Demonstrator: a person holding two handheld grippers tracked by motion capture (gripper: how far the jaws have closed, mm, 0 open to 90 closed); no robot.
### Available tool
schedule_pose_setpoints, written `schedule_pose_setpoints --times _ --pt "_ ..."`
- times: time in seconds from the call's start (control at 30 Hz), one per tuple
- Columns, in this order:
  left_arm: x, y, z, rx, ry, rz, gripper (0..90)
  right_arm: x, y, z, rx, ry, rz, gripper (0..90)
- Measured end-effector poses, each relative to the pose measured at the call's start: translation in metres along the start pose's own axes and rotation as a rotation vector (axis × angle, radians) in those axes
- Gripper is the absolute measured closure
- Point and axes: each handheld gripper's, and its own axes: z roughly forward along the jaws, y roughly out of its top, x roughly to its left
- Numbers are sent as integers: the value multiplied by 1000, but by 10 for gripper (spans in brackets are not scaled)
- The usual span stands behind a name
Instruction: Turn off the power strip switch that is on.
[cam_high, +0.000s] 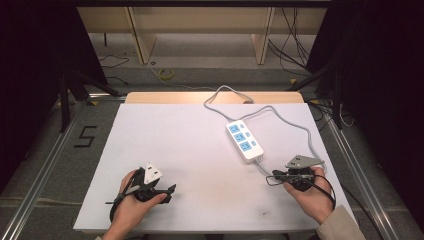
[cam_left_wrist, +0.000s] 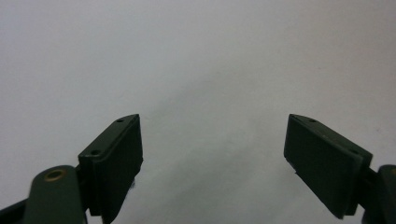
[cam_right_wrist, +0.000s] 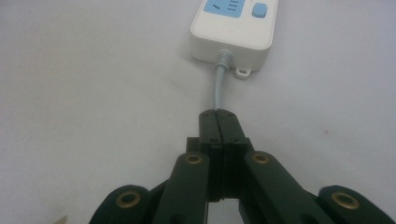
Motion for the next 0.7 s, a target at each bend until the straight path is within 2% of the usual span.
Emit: schedule_pose_setpoints --times 0.23,0.7 --pt "0 -1 -1 -1 2 -2 193 -4 15 6 10 -6 5 900" --pt "1 -1 -1 -1 4 -4 193 -11 32 15 36 -11 1 900"
